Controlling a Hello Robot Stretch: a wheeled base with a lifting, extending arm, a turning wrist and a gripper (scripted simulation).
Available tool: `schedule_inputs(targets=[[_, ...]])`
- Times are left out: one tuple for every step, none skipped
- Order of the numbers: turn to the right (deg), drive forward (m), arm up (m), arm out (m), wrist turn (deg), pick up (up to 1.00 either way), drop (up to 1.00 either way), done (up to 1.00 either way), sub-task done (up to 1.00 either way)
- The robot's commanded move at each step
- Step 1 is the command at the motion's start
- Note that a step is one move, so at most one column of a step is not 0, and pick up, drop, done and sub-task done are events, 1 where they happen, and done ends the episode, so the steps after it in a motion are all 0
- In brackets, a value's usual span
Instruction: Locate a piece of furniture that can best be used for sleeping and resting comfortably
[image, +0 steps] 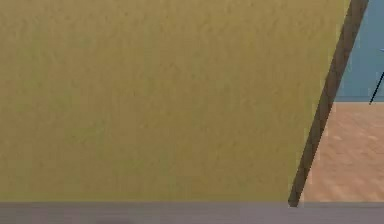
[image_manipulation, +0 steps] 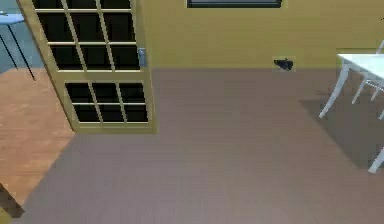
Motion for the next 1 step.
schedule_inputs(targets=[[45.0, 0.0, 0.0, 0.0, 0.0, 0.0, 0.0, 0.0, 0.0]])
